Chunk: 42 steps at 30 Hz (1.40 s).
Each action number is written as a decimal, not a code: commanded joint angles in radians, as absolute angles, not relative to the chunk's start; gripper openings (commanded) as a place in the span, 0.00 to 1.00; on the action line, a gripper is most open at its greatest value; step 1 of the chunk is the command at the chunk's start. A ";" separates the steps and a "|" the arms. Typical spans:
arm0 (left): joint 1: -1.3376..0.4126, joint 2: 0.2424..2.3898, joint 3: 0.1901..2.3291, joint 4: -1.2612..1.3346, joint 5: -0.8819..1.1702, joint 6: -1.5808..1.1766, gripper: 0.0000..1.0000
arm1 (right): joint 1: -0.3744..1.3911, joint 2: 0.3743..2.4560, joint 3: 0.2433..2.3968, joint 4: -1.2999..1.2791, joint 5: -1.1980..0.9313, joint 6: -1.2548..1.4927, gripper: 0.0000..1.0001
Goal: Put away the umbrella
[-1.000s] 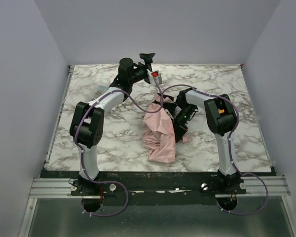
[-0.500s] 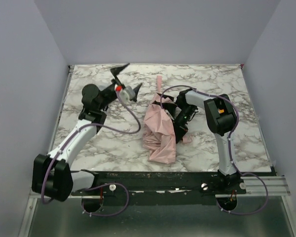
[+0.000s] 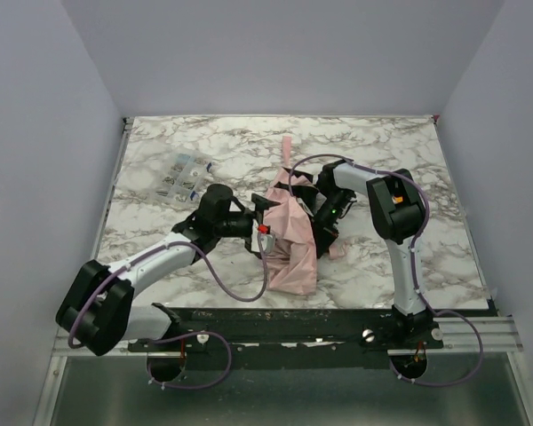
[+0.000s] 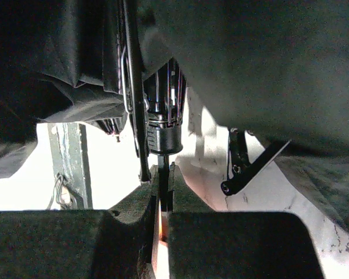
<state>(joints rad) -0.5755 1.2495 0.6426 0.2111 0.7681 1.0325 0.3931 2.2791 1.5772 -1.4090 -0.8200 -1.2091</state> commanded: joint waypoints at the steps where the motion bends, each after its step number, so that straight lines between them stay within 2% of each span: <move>1: -0.588 1.349 0.750 0.021 0.822 1.104 0.98 | 0.390 2.305 1.583 -1.420 -0.758 -1.215 0.05; 6: -0.589 1.376 0.837 -0.149 0.812 1.018 0.99 | 0.390 2.301 1.582 -1.421 -0.755 -1.217 0.06; 11: -0.585 1.265 0.866 -0.185 0.731 0.676 0.98 | 0.390 2.295 1.578 -1.421 -0.758 -1.223 0.06; 15: -0.607 1.256 0.837 -0.217 0.779 0.747 0.99 | 0.389 2.298 1.583 -1.420 -0.755 -1.221 0.06; 18: -0.630 1.300 0.789 -0.156 0.641 0.845 0.99 | 0.390 2.304 1.582 -1.420 -0.754 -1.224 0.06; 25: -0.709 1.456 0.856 -0.163 0.454 0.913 0.98 | 0.388 2.300 1.576 -1.420 -0.758 -1.224 0.06; 27: -0.726 1.497 0.877 -0.177 0.386 0.919 0.98 | 0.388 2.296 1.574 -1.420 -0.759 -1.227 0.11; 34: -0.786 1.602 0.903 -0.242 0.238 0.966 0.76 | 0.379 2.275 1.576 -1.420 -0.772 -1.230 0.22; 37: -0.801 1.624 0.909 -0.264 0.216 0.977 0.73 | 0.363 2.246 1.581 -1.420 -0.794 -1.238 0.30; 42: -0.804 1.656 0.934 -0.308 0.203 0.995 0.69 | 0.323 2.136 1.578 -1.420 -0.836 -1.277 0.57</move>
